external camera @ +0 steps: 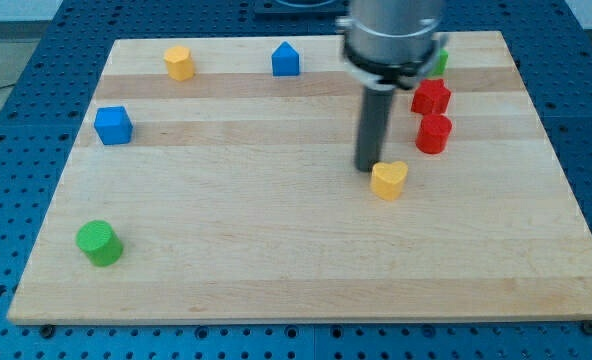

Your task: Place the blue triangle into red circle to the left

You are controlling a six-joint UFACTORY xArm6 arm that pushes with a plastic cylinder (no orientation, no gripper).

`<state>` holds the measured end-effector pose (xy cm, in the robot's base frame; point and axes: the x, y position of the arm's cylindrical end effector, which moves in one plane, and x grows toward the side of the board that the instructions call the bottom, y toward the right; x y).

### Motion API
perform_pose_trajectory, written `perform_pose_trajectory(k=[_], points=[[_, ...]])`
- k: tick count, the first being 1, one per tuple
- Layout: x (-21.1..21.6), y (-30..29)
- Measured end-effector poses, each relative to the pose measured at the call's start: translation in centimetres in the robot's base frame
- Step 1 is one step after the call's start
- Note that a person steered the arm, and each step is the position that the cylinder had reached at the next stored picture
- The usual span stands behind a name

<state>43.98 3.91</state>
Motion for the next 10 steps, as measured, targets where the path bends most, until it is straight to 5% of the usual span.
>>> perform_pose_trajectory(k=[1,4,5,6,7,8,9,10], points=[[1.9,-2.0],[4.3,10.5],[0.5,-2.5],[-10.8,-3.5],[-18.9,3.7],[-24.1,-2.0],[-22.9,-8.7],[-16.2,-8.0]])
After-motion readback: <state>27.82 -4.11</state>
